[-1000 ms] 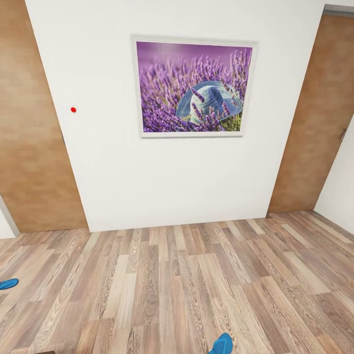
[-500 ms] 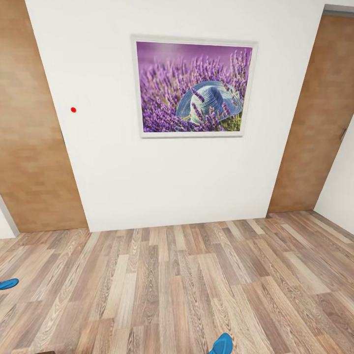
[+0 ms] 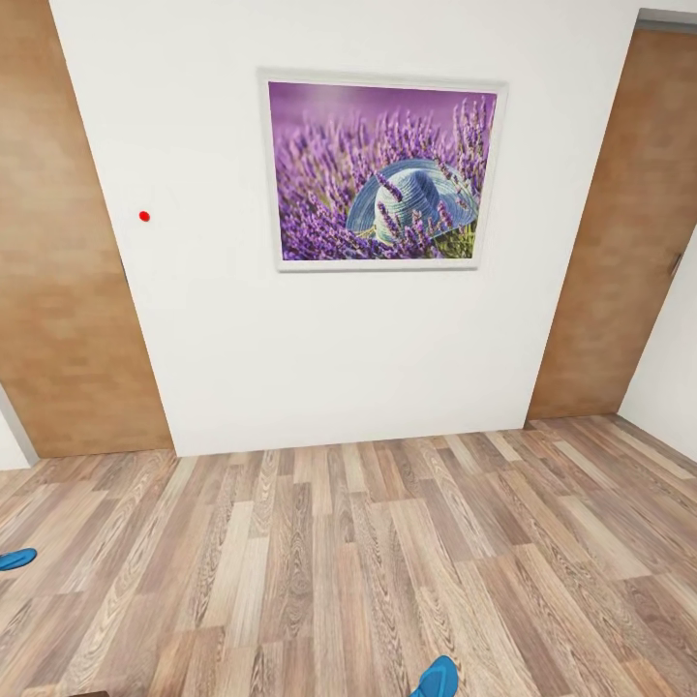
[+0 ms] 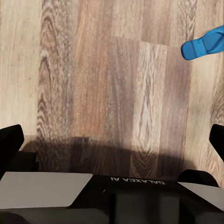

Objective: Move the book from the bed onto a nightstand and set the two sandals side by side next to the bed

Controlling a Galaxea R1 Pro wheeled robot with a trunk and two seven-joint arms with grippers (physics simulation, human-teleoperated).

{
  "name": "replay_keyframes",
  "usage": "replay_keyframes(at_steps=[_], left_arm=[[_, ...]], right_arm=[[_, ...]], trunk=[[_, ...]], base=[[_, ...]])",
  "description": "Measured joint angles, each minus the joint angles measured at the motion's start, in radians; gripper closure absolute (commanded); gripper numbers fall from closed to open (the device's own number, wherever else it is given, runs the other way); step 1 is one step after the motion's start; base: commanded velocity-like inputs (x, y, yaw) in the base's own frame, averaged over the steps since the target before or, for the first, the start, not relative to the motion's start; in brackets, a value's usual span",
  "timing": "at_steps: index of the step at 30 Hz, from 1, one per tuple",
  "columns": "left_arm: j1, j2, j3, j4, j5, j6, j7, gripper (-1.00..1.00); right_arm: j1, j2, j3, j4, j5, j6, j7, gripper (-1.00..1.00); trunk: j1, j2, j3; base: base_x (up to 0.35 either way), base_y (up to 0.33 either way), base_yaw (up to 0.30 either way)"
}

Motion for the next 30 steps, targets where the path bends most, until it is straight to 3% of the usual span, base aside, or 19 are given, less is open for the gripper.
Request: replay_keyframes(at_steps=[30], left_arm=[[0.001, -0.001, 0.01, -0.026, 0.003, -0.013, 0.012, -1.0]], right_arm=[[0.001, 0.006, -0.002, 0.005, 0.002, -0.017, -0.014, -1.0]], trunk=[[0.0, 0.0, 0.0]], base=[[0.0, 0.0, 0.0]])
